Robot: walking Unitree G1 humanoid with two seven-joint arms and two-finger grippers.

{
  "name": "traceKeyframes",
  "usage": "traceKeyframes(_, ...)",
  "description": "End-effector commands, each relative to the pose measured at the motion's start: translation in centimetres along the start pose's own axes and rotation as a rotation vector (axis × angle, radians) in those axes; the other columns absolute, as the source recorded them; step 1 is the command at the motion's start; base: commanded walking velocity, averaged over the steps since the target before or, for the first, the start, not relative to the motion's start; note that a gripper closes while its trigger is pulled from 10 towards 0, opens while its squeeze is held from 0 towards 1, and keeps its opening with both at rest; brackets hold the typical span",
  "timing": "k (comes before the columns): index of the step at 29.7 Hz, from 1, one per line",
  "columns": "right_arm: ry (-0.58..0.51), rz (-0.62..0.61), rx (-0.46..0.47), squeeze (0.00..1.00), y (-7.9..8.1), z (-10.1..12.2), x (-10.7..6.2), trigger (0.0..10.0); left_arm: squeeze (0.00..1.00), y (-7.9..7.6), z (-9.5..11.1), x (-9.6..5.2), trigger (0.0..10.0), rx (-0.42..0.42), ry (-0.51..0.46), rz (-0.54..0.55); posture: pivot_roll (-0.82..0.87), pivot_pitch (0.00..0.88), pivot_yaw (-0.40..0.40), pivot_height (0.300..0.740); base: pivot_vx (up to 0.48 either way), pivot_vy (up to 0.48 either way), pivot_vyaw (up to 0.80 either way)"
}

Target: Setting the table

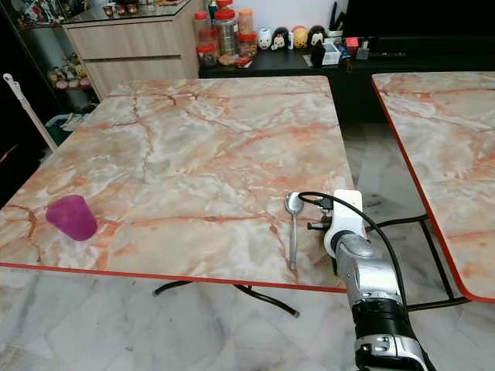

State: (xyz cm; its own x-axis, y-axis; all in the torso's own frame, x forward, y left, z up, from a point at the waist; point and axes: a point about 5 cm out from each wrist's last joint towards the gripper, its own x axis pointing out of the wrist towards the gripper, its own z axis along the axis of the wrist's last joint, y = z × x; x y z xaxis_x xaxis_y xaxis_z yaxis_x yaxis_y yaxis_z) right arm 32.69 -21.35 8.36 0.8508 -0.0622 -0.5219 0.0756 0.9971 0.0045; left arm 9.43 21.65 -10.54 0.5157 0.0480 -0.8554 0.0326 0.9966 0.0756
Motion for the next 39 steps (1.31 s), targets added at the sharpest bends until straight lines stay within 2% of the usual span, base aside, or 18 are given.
traceKeyframes(1, -0.005, 0.021, -0.008, 0.0, 0.6, 0.4, 0.2, 0.0, 0.0, 0.2, -0.5, -0.2, 10.0, 0.004, 0.023, -0.002, -0.12, 0.04, 0.078, 0.736, 0.0, 0.0, 0.0)
traceKeyframes(7, -0.047, 0.005, -0.014, 0.0, 0.5, 1.0, 0.2, 0.0, 0.0, 0.2, -0.5, -0.1, 10.0, 0.006, 0.022, -0.003, -0.12, 0.037, 0.078, 0.736, 0.0, 0.0, 0.0)
traceKeyframes(10, -0.161, 0.023, 0.002, 0.0, 0.8, 2.6, -0.1, 0.0, 0.0, 0.2, -0.5, -0.1, 10.0, 0.007, 0.021, -0.003, -0.12, 0.037, 0.078, 0.736, 0.0, 0.0, 0.0)
traceKeyframes(11, -0.167, 0.023, 0.003, 0.0, 0.8, 2.7, -0.1, 0.0, 0.0, 0.2, -0.5, -0.1, 10.0, 0.007, 0.021, -0.003, -0.12, 0.037, 0.078, 0.736, 0.0, 0.0, 0.0)
traceKeyframes(12, -0.214, 0.027, 0.008, 0.0, 0.8, 3.3, -0.3, 10.0, 0.0, 0.2, -0.4, -0.1, 10.0, 0.007, 0.02, -0.002, -0.12, 0.031, 0.082, 0.736, 0.0, 0.0, 0.0)
traceKeyframes(15, -0.342, 0.025, 0.015, 0.0, 0.8, 4.8, -0.8, 10.0, 0.0, 0.2, -0.3, -0.1, 10.0, 0.009, 0.019, -0.001, -0.12, 0.027, 0.084, 0.736, 0.0, 0.0, 0.0)
traceKeyframes(17, -0.373, 0.003, -0.008, 0.0, 0.6, 4.9, -0.9, 10.0, 0.0, 0.2, -0.3, -0.1, 10.0, 0.01, 0.019, -0.001, -0.12, 0.027, 0.084, 0.736, 0.0, 0.0, 0.0)
traceKeyframes(21, -0.542, -0.024, -0.027, 0.0, 0.2, 6.5, -1.8, 10.0, 0.0, 0.3, -0.3, -0.1, 10.0, 0.003, 0.011, 0.005, -0.12, 0.024, 0.086, 0.736, 0.0, 0.0, 0.0)
traceKeyframes(23, -0.556, -0.019, -0.021, 0.0, 0.2, 6.6, -1.8, 10.0, 0.0, 0.3, -0.3, -0.1, 10.0, 0.002, 0.011, 0.006, -0.12, 0.024, 0.086, 0.736, 0.0, 0.0, 0.0)
traceKeyframes(26, -0.642, -0.031, -0.041, 0.0, 0.2, 7.1, -2.0, 10.0, 0.0, 0.3, -0.2, -0.1, 10.0, 0.0, 0.009, 0.007, -0.13, 0.021, 0.091, 0.736, 0.0, 0.0, 0.0)
traceKeyframes(32, -0.671, -0.035, -0.05, 0.0, 0.4, 6.3, -1.6, 10.0, 0.0, 0.3, -0.2, -0.1, 10.0, -0.011, -0.001, 0.014, -0.12, 0.018, 0.088, 0.736, 0.0, 0.0, 0.0)
traceKeyframes(35, -0.769, 0.018, -0.094, 0.0, 1.6, 7.2, -2.4, 10.0, 0.0, 0.2, -0.2, -0.1, 10.0, -0.006, -0.005, 0.017, -0.12, 0.017, 0.082, 0.736, 0.0, 0.0, 0.0)
traceKeyframes(39, -0.805, 0.022, -0.114, 0.0, 1.7, 7.4, -2.5, 10.0, 0.0, 0.2, -0.2, -0.1, 10.0, 0.0, -0.009, 0.015, -0.11, 0.015, 0.078, 0.736, 0.0, 0.0, 0.0)
